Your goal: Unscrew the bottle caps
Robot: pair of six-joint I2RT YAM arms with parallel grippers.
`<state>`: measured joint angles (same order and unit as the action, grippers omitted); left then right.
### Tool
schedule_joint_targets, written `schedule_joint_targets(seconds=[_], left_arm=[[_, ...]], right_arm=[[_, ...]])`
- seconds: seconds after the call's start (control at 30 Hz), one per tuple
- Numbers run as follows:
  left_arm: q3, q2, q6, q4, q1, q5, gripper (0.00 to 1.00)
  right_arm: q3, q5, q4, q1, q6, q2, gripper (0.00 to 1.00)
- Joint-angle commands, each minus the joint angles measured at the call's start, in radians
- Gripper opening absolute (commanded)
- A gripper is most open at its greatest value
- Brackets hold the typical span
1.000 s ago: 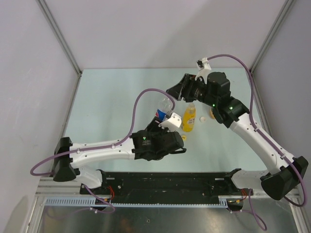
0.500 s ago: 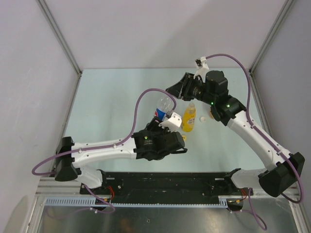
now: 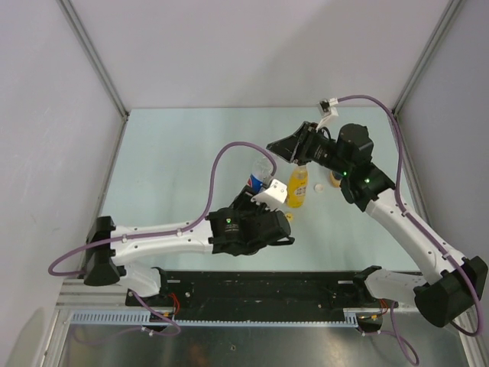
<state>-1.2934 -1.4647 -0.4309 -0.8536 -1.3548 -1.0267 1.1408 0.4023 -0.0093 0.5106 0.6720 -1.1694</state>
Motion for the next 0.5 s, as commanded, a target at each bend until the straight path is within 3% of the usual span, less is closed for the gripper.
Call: schedule_joint_targets(seconds=[0.0, 0.2, 0.47], left_arm=[[0.056, 0.075, -0.031, 0.063, 0.01, 0.084, 0.0], [0.205, 0.249, 0.11, 0.351, 0.048, 0.328, 0.01], [0.454, 0.5, 0.162, 0.697, 0.246, 0.951, 0.04]], right_arm=[[0.0, 0.116, 0.182, -0.022, 0.012, 0.051, 0.0], [-0.045, 0.248, 0.298, -0.053, 0.053, 0.056, 0.0], [-0.1, 0.438, 0.5, -0.096, 0.127, 0.052, 0.0]])
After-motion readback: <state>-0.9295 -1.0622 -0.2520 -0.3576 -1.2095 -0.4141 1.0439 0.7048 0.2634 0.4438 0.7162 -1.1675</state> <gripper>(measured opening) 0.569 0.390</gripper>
